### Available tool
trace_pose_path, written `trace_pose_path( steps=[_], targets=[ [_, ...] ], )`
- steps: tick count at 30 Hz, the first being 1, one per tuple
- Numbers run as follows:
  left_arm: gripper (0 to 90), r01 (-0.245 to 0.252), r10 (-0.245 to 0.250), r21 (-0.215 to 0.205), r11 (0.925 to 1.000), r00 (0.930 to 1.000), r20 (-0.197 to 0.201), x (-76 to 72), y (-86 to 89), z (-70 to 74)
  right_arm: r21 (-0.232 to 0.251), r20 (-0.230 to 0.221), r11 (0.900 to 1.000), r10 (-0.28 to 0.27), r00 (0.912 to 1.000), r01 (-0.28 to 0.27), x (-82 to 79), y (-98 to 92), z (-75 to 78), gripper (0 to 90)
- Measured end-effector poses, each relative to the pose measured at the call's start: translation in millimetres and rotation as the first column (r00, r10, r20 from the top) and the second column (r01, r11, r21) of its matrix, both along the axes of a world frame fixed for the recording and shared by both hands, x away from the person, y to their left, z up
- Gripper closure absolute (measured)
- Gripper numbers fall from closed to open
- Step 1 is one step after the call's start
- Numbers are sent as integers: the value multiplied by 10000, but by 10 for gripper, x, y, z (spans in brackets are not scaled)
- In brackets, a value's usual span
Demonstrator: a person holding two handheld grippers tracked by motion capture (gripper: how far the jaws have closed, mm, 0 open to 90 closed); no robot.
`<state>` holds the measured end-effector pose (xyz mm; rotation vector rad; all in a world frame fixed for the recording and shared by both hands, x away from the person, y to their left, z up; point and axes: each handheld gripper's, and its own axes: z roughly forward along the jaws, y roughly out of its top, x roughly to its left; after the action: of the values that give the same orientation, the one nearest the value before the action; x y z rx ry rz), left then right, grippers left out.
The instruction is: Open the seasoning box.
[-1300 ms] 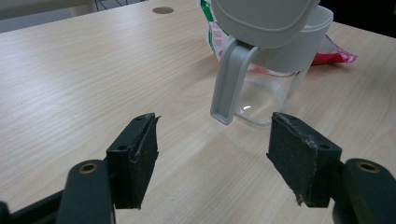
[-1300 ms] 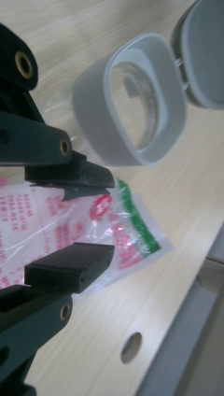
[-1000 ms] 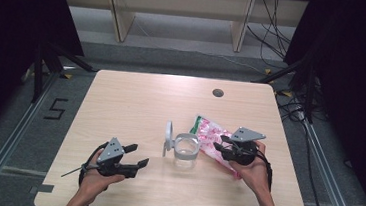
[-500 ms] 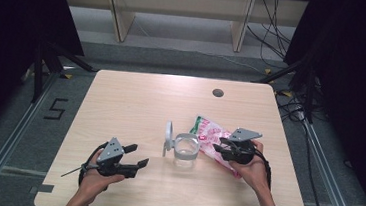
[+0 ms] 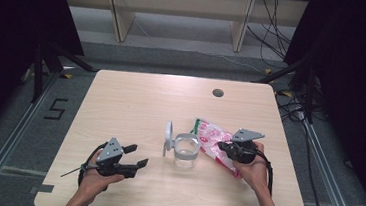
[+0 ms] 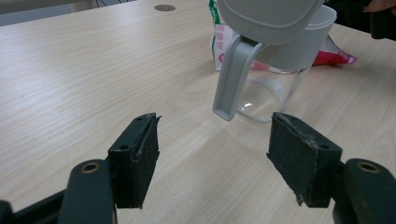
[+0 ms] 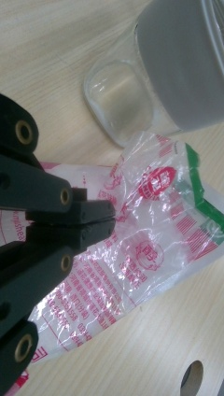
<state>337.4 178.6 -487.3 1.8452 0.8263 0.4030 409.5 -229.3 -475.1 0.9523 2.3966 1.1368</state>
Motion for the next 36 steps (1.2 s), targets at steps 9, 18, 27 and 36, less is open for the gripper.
trace_pose_path(
  steps=[9,18,27,36],
  targets=[
    [330,-41,41,-64,10000,10000,40,-12,33,8,483,-26,9975,-515,9987,515,-190,-135,43,900],
    [331,-9,9,-28,10000,10000,55,-21,29,11,840,-126,9915,-984,9951,991,-445,-328,66,900],
    [331,3,-2,-46,10000,10000,83,-22,26,15,1114,-136,9835,-1417,9898,1424,-714,-461,56,900],
    [331,-20,19,12,10000,10000,89,-36,14,21,1340,-503,9739,-1782,9827,1834,-899,-357,57,900]
  ],
)
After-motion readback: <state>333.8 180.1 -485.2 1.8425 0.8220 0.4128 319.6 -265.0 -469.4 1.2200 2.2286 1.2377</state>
